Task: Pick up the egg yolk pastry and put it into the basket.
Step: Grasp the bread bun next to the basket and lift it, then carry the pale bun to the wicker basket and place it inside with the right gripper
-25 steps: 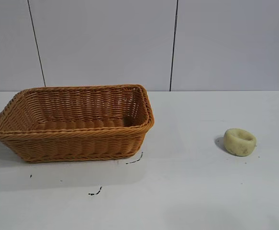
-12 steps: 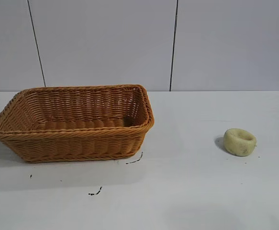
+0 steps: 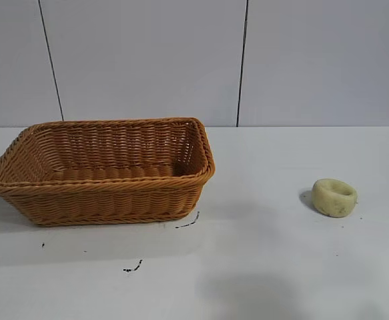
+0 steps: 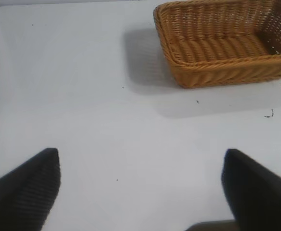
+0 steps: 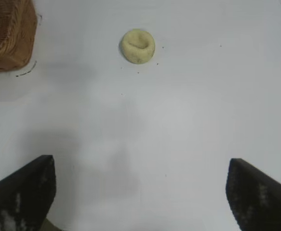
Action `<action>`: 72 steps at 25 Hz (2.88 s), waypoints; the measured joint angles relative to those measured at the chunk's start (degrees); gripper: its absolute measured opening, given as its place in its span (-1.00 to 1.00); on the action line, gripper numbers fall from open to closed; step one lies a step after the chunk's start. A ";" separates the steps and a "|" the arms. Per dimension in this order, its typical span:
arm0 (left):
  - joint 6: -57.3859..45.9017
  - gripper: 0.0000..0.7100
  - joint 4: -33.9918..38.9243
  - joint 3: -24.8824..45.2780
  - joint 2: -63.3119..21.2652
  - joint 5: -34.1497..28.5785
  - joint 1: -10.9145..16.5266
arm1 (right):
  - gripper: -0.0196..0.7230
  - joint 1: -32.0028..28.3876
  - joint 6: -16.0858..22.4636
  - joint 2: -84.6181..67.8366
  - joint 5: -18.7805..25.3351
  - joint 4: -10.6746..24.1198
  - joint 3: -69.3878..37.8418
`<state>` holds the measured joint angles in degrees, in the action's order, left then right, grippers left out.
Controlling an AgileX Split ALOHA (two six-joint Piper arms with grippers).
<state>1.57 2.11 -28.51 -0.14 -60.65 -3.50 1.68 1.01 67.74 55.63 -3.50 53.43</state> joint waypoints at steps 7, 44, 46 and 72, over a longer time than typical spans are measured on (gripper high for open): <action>0.00 0.95 0.00 0.00 0.00 0.00 0.00 | 0.92 0.00 -1.79 23.16 -0.23 0.00 13.17; 0.00 0.95 0.00 0.00 0.00 0.00 0.00 | 0.92 3.21 -5.03 58.29 -8.02 -0.27 31.37; 0.00 0.95 0.00 0.00 0.00 0.00 0.00 | 0.92 3.21 -5.03 58.38 -8.02 -0.27 31.37; 0.00 0.95 0.00 0.00 0.00 0.00 0.00 | -0.62 3.21 -5.04 47.57 4.82 0.37 41.97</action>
<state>1.57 2.11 -28.51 -0.14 -60.65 -3.50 4.89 -4.02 115.31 60.45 -3.13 95.39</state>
